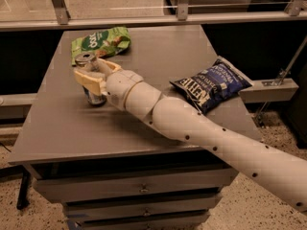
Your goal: Place redbull can upright
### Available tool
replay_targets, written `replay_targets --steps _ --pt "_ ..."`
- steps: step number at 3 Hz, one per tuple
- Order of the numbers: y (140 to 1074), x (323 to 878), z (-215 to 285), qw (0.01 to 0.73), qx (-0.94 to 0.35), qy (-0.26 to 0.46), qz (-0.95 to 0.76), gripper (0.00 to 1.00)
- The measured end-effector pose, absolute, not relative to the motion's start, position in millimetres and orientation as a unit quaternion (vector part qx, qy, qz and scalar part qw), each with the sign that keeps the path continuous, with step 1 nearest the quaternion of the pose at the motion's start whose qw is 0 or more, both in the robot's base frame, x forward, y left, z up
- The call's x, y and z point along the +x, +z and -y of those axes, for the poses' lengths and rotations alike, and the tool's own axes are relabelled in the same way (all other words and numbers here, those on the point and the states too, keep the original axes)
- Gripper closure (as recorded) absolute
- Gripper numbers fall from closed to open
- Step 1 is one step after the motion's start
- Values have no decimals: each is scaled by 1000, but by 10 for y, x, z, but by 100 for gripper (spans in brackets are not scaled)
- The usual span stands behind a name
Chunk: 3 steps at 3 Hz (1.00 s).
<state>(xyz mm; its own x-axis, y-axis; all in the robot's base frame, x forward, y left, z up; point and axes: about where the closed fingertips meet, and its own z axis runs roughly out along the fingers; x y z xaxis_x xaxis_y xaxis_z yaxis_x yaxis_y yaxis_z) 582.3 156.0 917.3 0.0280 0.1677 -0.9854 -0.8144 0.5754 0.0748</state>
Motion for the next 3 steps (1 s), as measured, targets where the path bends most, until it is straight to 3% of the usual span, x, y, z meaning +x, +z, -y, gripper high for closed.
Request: replay_targets --steps 2,3 --pt "9150 5780 -1488 660 -274 368 -595 13" --pt "9147 5751 -1435 660 -273 364 -598 0"
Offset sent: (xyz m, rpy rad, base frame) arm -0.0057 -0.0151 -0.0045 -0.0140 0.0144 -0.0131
